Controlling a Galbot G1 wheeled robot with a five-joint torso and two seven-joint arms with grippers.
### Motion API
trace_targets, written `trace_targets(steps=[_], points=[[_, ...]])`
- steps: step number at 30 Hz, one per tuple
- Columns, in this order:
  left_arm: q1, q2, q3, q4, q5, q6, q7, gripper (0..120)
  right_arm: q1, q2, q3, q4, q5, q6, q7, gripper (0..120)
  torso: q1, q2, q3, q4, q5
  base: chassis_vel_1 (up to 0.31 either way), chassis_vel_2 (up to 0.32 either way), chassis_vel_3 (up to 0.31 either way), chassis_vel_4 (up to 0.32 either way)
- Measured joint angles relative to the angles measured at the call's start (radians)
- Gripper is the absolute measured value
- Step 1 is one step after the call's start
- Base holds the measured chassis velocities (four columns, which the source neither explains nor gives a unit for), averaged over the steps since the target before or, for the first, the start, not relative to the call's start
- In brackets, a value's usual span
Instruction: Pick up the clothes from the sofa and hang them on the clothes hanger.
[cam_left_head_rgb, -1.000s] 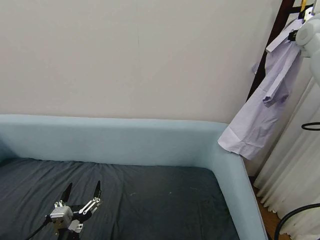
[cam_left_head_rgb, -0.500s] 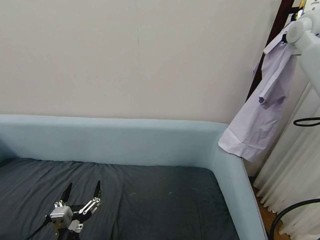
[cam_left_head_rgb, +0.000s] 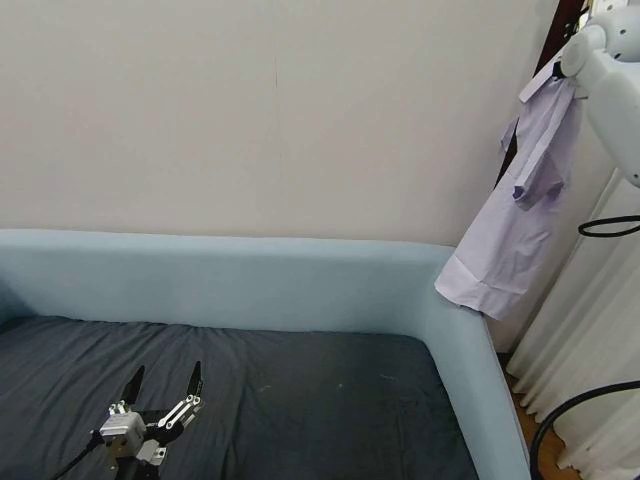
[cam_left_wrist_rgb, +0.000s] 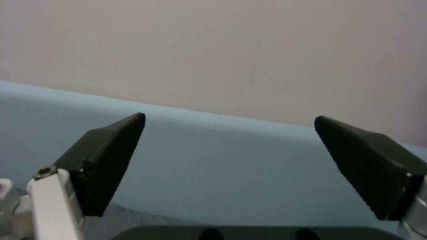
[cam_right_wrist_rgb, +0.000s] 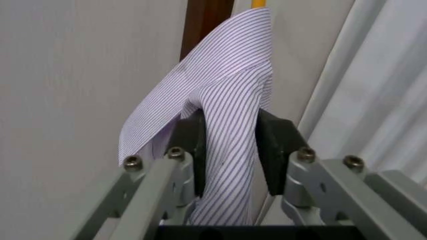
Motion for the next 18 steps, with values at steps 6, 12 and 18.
trace_targets(steps=[6,12,18], points=[[0.0,0.0,0.0,0.0,0.0,0.0,0.0,100,-0.003,-0.026,-0.009,0.036,0.003,0.003,-0.009,53,0.0,0.0,0.0,-0.0006,0.0,0.0,0.0,0.0,0.0],[0.0,0.0,0.0,0.0,0.0,0.0,0.0,100,-0.019,-0.08,0.025,0.162,0.007,0.032,-0.034,77,0.0,0.0,0.0,-0.0004,-0.0001,0.0,0.0,0.0,0.0],[0.0,0.0,0.0,0.0,0.0,0.0,0.0,100,-0.065,-0.188,0.077,0.407,0.08,0.083,-0.062,98,0.0,0.0,0.0,-0.0007,-0.0001,0.0,0.0,0.0,0.0]])
